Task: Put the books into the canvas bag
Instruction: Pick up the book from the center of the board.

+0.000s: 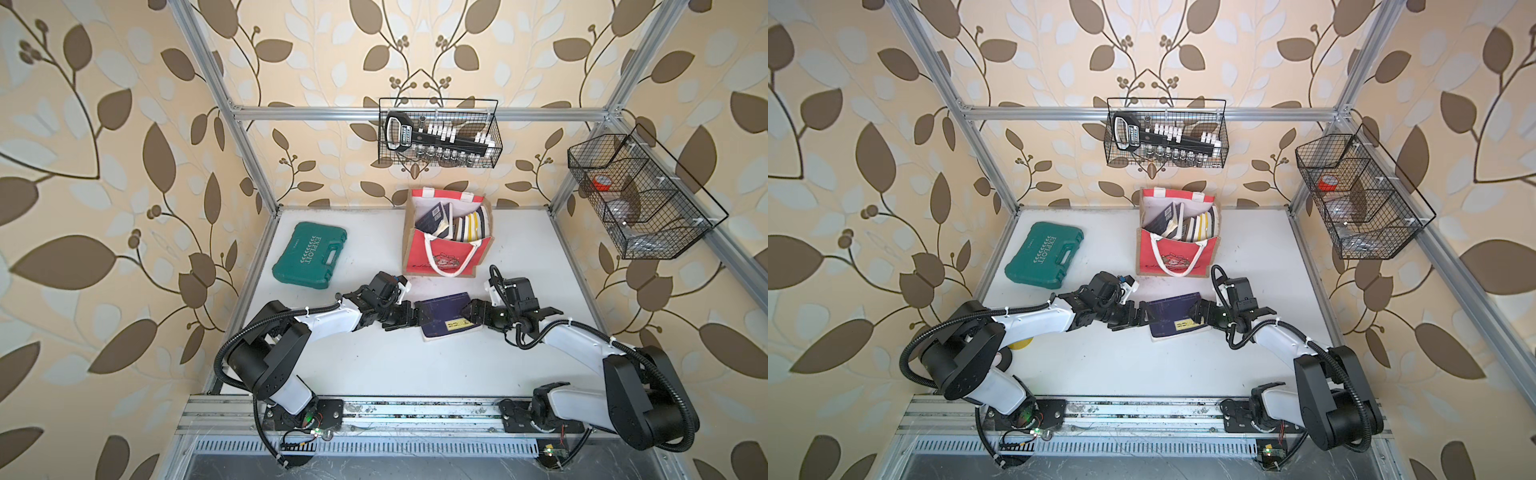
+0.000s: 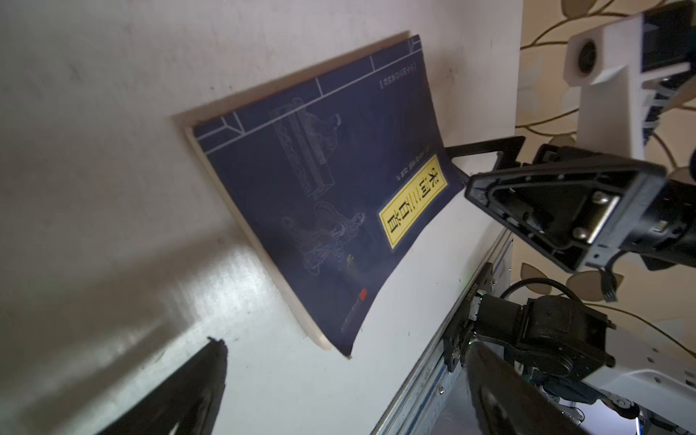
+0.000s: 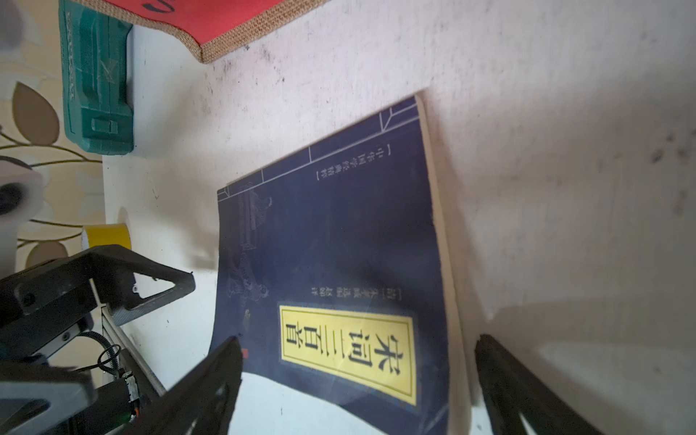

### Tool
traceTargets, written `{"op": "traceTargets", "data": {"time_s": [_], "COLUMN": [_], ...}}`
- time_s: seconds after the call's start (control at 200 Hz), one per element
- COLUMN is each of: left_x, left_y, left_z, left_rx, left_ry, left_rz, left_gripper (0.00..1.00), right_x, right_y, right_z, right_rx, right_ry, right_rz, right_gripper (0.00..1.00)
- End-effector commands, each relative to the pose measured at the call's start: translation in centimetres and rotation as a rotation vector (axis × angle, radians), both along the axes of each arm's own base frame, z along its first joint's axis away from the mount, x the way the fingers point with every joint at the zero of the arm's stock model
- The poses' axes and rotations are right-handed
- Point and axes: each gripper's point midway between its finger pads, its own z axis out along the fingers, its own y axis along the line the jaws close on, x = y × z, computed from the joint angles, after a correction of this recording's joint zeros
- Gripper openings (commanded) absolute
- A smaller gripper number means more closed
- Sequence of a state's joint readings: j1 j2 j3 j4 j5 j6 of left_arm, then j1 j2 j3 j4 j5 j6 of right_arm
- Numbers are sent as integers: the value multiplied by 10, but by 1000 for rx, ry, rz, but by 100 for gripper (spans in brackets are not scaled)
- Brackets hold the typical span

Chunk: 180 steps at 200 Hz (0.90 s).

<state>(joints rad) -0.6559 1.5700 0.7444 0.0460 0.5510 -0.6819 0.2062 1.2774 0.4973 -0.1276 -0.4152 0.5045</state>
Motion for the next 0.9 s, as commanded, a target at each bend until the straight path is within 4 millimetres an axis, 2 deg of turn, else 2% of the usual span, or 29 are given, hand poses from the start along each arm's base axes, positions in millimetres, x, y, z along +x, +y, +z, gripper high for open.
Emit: {"op": "traceTargets", "data": {"time_s": [0.0,0.15,0.275,0.425,0.67,0.8,0.895], "left_x": [2,4,5,4,4,6,9], "left_y": [-2,-1,-3,-7,-16,-17,-17], "left_z": [-2,-8,-13,-21,-30,-34,-36], "left_rx": [11,29,30,18,-13,-10,-2], "left_ry": [16,29,46,73,104,110,107], "left_rz": [28,48,48,36,16,19,21], "left_gripper": [99,99,98,92,81,74,61], "right_x": [8,12,17,17,10,10,7], "right_y": [-11,-34,-40,-25,11,26,38], "right_z": [6,5,0,-2,-9,-3,5], "right_rx": [-36,-50,-64,-14,12,54,79], "right_ry": [-44,-42,-27,-24,-23,-47,-76], "right_rz": [-29,-101,-108,-53,76,127,187], "right_gripper": [95,96,96,96,96,95,94]}}
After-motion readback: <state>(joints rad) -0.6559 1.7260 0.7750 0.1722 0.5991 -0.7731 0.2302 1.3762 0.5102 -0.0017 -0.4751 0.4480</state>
